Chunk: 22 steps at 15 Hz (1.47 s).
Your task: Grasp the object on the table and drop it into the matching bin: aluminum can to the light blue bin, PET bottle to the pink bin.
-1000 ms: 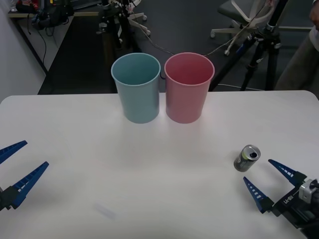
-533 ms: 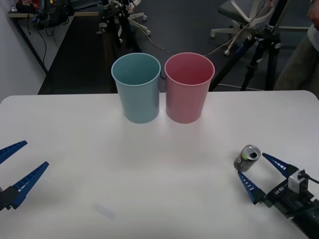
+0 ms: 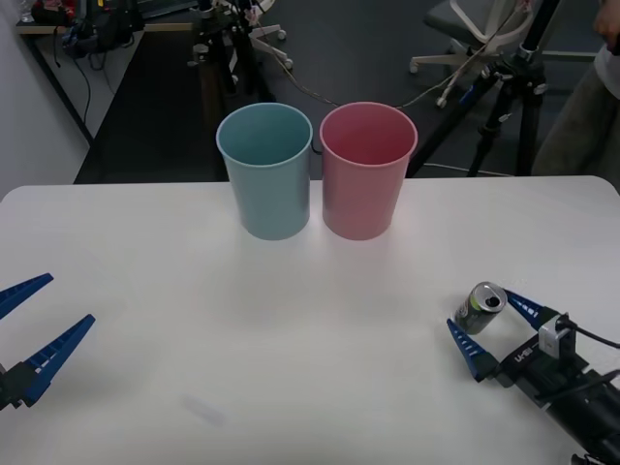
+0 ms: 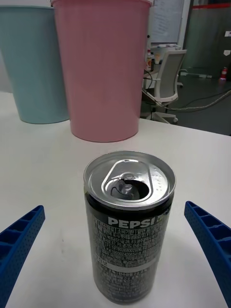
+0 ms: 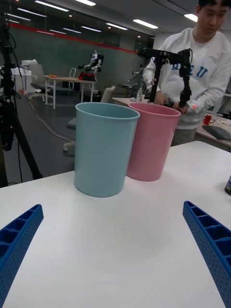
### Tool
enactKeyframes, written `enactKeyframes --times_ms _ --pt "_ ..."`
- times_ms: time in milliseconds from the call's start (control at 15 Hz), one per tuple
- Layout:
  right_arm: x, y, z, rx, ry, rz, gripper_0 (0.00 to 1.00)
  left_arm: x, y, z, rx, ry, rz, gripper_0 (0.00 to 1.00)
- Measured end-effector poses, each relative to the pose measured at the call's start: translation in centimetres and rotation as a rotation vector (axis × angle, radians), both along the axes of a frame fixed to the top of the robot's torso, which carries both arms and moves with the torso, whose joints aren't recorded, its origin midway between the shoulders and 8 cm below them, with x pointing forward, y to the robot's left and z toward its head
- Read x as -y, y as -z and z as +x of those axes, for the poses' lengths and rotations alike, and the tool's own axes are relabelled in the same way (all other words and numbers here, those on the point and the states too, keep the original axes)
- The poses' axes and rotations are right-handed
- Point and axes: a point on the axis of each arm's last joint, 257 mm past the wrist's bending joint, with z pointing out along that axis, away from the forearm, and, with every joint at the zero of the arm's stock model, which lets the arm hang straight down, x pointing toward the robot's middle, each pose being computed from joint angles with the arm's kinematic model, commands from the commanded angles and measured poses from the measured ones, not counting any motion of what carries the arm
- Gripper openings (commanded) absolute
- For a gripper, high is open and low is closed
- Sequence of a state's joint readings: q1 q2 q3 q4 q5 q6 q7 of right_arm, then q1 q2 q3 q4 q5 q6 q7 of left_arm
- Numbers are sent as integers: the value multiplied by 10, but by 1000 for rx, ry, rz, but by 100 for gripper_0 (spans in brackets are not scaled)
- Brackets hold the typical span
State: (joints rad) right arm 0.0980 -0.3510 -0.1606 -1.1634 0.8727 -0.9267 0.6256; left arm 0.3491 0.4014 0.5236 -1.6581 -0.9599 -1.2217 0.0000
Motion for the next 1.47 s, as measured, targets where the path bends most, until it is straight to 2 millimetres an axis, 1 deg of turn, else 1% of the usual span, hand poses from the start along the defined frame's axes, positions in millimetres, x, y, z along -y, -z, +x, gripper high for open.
enactKeyframes --times_ms 400,600,1000,1067,1133,1200,1467 --pt "-6 2 18 0 -16 3 100 0 0 0 0 0 0 100" --pt "-12 1 23 -1 -22 0 100 0 0 0 0 0 0 100" --pt "-13 2 24 -2 -21 -2 100 0 0 0 0 0 0 100" --pt "-13 2 24 -2 -21 -2 94 0 0 0 0 0 0 100" --pt "-13 1 24 -2 -21 -2 2 0 0 0 0 0 0 100" --pt "-12 1 24 -3 -21 0 0 0 0 0 0 0 0 100" --pt "-11 2 24 -7 -17 4 0 0 0 0 0 0 0 100"
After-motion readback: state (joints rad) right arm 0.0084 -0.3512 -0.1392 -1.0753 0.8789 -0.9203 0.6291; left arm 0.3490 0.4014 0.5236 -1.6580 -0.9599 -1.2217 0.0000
